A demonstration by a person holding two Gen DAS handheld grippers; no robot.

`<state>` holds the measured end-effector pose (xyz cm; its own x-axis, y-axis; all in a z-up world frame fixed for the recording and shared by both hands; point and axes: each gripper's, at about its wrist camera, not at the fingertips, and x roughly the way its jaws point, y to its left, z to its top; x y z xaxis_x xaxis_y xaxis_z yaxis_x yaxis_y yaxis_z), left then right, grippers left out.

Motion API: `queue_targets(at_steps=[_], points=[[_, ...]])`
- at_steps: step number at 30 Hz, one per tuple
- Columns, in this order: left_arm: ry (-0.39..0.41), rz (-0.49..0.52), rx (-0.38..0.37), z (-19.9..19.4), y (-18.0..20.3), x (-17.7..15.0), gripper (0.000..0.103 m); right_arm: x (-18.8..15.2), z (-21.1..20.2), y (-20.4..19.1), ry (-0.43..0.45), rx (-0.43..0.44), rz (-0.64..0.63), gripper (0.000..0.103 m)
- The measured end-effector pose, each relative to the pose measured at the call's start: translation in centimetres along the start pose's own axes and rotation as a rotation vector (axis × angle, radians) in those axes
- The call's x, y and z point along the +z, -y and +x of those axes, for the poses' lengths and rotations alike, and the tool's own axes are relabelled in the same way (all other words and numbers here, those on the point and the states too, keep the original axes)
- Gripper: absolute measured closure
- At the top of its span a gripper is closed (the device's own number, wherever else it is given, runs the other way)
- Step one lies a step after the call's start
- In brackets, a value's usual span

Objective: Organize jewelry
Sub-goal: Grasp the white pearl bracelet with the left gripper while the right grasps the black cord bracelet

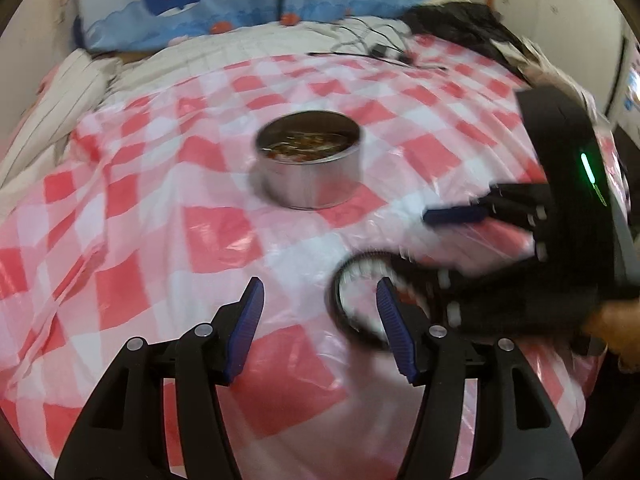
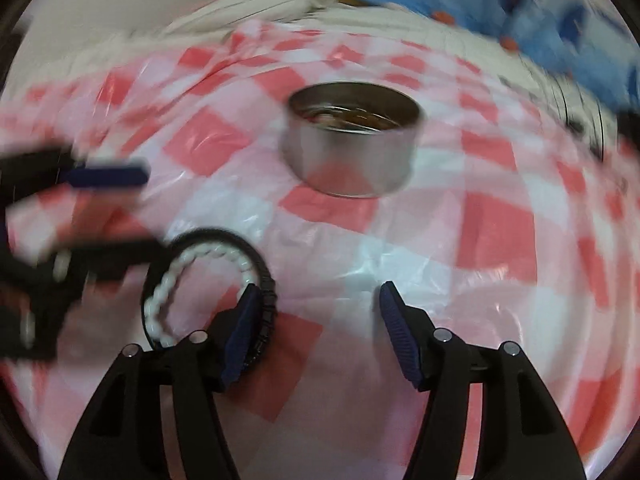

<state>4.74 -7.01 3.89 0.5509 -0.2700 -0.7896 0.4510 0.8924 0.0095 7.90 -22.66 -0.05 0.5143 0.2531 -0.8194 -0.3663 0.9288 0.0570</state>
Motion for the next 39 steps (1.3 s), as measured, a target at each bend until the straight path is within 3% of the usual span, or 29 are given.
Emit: queue_targets(at_steps=[1,3,5,11,14,17,18,20,23,24,28,33,36,39], points=[[-0.009,0.017,0.002,0.3,0.5,-0.1,0.047,-0.1,-0.2,0.3,0.002,-0.018,0.006,0.044],[-0.028,0.025,-0.007,0.8,1.0,-0.2,0.047,-0.2,-0.2,-0.8,-0.013,0.074,-0.038,0.044],[-0.053,0.049,0.000,1.3,1.5,-0.5,0.047,-0.5,-0.1,-2.0,-0.023,0.059,-0.083,0.040],[-0.075,0.034,0.003,1.8,1.4,-0.8,0.047,-0.4,-0.1,-0.9,-0.017,0.045,-0.025,0.040],[-0.063,0.000,0.002,1.6,0.7,-0.6,0.047,-0.4,-0.2,-1.3,-0.018,0.119,-0.040,0.039],[-0.019,-0.100,0.012,0.5,-1.6,-0.3,0.047,-0.5,0.0,-2.1,-0.018,-0.008,-0.117,0.040],[-0.012,-0.129,0.009,0.3,-2.3,-0.2,0.047,-0.5,-0.2,-2.5,-0.013,0.000,-0.138,0.044],[0.008,-0.184,0.014,-0.2,-3.7,-0.1,0.047,-0.7,-0.3,-3.2,-0.010,0.011,-0.172,0.070],[0.029,-0.240,0.010,-0.6,-4.9,0.0,0.047,-0.8,-0.2,-3.8,-0.015,0.049,-0.189,0.091],[0.037,-0.254,0.006,-0.7,-5.2,0.0,0.047,-0.7,-0.1,-3.5,-0.013,0.068,-0.171,0.091],[0.058,-0.311,-0.009,-0.9,-6.3,0.0,0.045,-0.4,-0.2,-0.2,-0.013,0.313,0.054,0.093],[0.047,-0.332,-0.012,-0.4,-6.7,-0.2,0.044,-0.2,-1.4,1.9,0.031,0.486,0.201,0.093],[0.038,-0.260,0.003,0.0,-5.2,0.0,0.044,0.0,-2.6,2.9,0.064,0.447,0.227,0.093],[0.006,-0.109,0.017,1.0,-2.0,0.3,0.043,0.2,-3.1,3.3,0.065,0.291,0.192,0.093]])
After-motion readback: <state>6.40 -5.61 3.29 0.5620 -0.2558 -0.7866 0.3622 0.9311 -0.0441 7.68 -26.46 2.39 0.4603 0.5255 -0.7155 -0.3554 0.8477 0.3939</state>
